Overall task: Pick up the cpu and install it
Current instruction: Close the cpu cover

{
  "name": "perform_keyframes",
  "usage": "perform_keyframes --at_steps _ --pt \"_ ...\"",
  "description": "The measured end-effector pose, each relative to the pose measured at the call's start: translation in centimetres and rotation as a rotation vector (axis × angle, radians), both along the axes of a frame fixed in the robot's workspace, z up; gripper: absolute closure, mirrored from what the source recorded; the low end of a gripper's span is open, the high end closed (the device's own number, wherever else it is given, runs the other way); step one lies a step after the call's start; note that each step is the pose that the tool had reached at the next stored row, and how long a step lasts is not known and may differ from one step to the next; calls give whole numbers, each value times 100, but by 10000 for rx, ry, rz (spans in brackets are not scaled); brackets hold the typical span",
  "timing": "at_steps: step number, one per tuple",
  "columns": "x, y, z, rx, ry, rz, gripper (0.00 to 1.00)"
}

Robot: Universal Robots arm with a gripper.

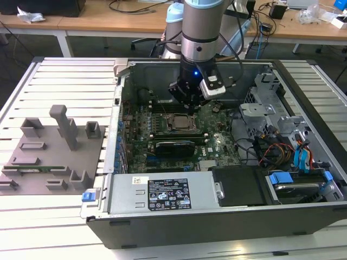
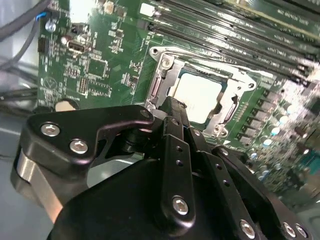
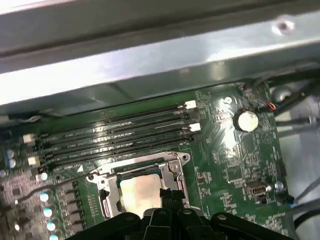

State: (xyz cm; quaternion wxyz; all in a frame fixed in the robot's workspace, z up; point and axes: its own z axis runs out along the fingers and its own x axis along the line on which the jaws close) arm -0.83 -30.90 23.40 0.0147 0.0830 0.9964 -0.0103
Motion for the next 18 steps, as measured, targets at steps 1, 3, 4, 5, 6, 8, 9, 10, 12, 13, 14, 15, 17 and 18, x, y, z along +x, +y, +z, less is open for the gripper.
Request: perform_keyframes --at_steps 1,3,4,5,6,8,9,10,12,13,14,15,17,18 --pt "0 0 -3 1 -1 261 89" --pt "-14 0 -16 0 -1 1019 89" --pt "-67 -9 -25 -2 0 1116 89" --pt "-94 -18 -30 -1 0 1148 89" --pt "-109 -25 -33 -3 1 1166 89" --pt "-134 -40 -42 -2 0 1208 89" --pt "-145 -48 -47 -2 1 1226 89" --pt "-171 -60 -61 0 -1 1274 89" --pt "-214 -65 -79 -2 0 1357 89" --pt "-231 -65 -85 -3 1 1385 89" --pt "-260 -65 -93 -2 0 1429 89" --pt "-277 -65 -97 -3 0 1451 89" --pt "-328 -65 -107 -2 0 1507 89" --pt "-368 -65 -115 -1 -1 1551 89"
